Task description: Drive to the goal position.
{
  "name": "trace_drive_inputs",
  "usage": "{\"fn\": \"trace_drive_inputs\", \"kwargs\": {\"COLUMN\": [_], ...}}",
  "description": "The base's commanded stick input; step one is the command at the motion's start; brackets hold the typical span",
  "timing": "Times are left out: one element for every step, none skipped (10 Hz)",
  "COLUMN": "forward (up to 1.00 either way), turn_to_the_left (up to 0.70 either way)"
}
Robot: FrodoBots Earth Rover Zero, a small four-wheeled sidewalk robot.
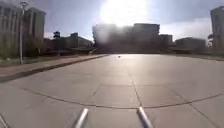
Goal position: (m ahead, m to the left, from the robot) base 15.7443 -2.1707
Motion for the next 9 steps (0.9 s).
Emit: {"fn": "trace_drive_inputs", "kwargs": {"forward": [1.00, 1.00, 1.00, 1.00, 1.00, 1.00, 1.00, 1.00, 1.00], "turn_to_the_left": [-0.02, -0.02, -0.02, -0.02, -0.02, -0.02, -0.02, -0.02, -0.02]}}
